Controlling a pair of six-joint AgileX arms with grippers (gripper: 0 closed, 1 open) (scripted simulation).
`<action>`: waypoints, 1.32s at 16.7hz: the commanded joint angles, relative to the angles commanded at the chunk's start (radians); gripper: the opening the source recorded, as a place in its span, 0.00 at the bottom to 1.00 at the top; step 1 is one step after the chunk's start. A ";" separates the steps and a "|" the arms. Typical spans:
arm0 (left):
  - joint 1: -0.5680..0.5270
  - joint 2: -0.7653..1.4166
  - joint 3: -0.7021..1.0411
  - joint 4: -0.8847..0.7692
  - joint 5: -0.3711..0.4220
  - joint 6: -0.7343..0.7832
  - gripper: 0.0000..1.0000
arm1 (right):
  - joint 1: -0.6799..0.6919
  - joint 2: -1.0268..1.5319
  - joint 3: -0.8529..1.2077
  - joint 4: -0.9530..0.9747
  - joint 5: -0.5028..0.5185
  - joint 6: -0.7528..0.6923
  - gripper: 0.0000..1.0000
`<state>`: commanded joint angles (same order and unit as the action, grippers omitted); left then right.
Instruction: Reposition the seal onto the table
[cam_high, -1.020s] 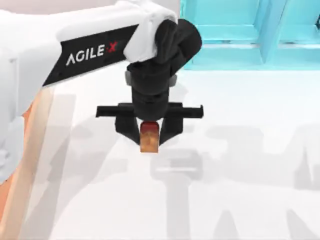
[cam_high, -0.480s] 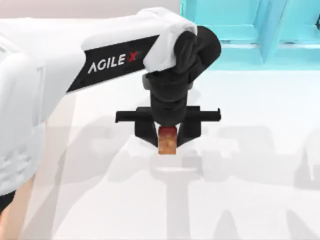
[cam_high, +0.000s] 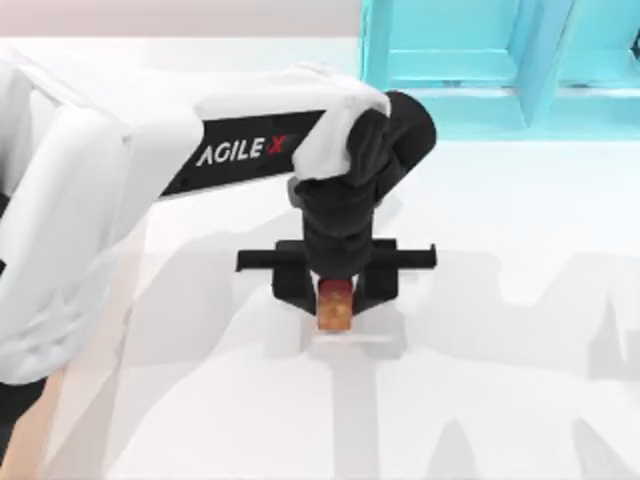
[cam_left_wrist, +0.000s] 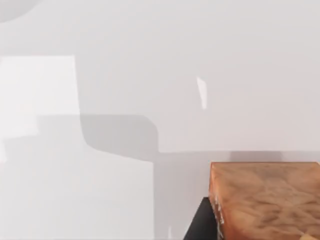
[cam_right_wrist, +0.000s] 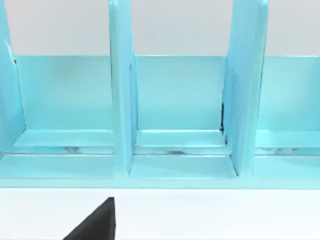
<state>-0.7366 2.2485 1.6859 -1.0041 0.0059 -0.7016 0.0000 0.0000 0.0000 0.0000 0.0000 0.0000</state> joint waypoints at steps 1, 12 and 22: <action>0.000 0.000 0.000 0.000 0.000 0.000 0.00 | 0.000 0.000 0.000 0.000 0.000 0.000 1.00; 0.000 0.000 0.000 0.000 0.000 0.000 0.75 | 0.000 0.000 0.000 0.000 0.000 0.000 1.00; 0.000 0.000 0.000 0.000 0.000 0.000 1.00 | 0.000 0.000 0.000 0.000 0.000 0.000 1.00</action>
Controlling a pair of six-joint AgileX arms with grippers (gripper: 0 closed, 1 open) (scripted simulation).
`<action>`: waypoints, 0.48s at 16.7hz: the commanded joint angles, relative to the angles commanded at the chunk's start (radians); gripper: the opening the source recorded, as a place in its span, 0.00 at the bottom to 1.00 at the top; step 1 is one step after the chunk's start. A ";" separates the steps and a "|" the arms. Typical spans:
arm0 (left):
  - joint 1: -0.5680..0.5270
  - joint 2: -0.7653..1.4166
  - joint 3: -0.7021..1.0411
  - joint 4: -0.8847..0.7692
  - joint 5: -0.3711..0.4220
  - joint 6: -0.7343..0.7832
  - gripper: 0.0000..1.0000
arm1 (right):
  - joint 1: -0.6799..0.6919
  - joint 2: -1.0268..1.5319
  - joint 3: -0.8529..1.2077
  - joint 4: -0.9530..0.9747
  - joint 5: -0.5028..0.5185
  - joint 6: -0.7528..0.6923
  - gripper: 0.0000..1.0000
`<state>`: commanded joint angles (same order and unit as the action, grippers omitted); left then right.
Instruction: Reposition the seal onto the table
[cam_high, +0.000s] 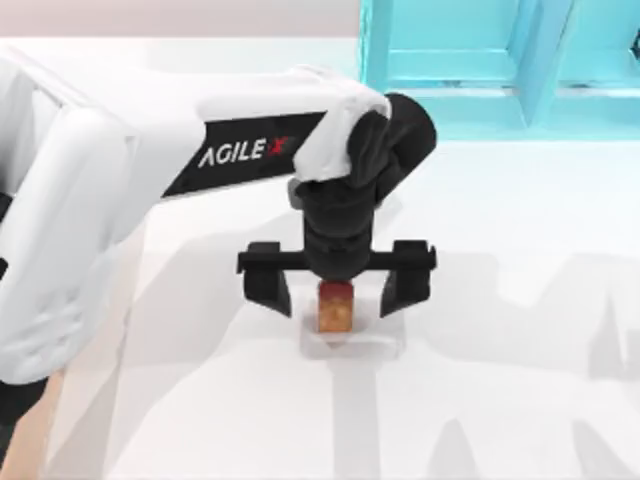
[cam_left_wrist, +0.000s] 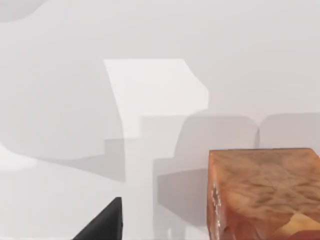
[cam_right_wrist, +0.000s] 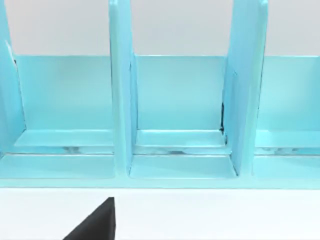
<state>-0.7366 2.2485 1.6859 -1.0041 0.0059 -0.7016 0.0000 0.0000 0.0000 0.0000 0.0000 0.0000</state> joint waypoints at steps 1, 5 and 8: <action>0.000 0.000 0.000 0.000 0.000 0.000 1.00 | 0.000 0.000 0.000 0.000 0.000 0.000 1.00; -0.004 -0.003 0.033 -0.036 -0.007 -0.001 1.00 | 0.000 0.000 0.000 0.000 0.000 0.000 1.00; -0.006 0.010 0.157 -0.163 -0.016 -0.006 1.00 | 0.000 0.000 0.000 0.000 0.000 0.000 1.00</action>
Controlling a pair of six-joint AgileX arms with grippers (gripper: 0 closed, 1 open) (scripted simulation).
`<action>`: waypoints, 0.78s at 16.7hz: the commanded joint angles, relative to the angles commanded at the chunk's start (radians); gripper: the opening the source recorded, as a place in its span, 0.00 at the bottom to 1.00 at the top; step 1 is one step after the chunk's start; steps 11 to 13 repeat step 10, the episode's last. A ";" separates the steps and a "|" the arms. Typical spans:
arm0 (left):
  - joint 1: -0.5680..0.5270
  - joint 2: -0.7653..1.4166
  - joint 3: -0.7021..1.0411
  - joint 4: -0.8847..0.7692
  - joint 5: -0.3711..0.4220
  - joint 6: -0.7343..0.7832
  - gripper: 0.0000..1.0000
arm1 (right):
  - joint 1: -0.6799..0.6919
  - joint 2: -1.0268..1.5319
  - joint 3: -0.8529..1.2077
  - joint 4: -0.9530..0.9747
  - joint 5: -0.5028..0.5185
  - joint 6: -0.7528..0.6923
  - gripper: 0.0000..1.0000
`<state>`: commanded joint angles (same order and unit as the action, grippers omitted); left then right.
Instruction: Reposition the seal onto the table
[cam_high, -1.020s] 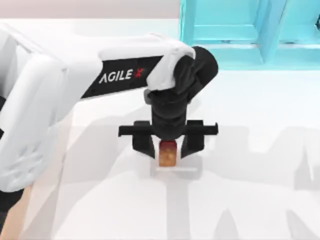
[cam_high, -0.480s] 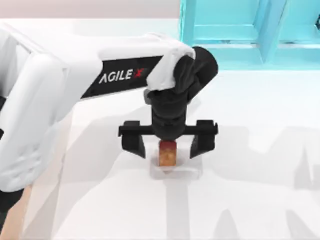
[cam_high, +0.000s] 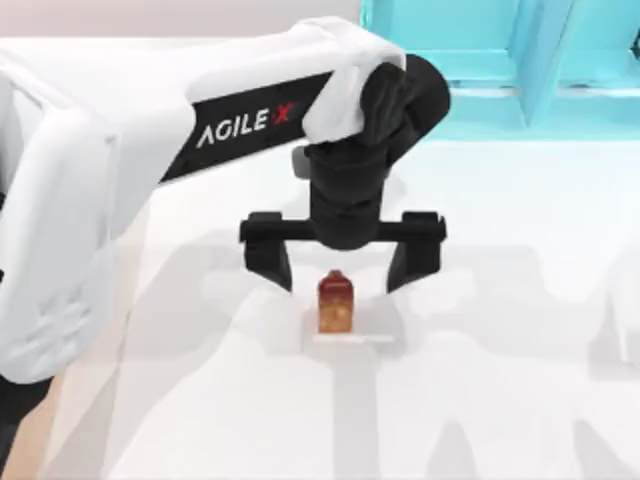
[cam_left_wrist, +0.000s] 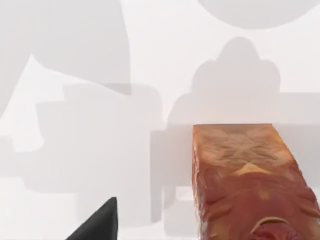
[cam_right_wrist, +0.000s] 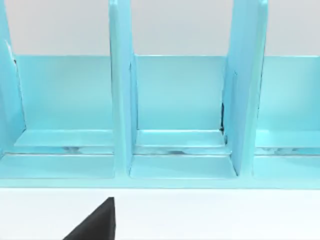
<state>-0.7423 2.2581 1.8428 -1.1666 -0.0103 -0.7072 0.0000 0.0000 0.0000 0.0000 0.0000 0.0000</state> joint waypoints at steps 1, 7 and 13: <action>0.000 0.003 0.057 -0.058 -0.003 -0.001 1.00 | 0.000 0.000 0.000 0.000 0.000 0.000 1.00; 0.001 -0.027 0.368 -0.379 0.006 -0.001 1.00 | 0.000 0.000 0.000 0.000 0.000 0.000 1.00; 0.002 -0.030 0.411 -0.426 0.016 0.001 1.00 | 0.000 0.000 0.000 0.000 0.000 0.000 1.00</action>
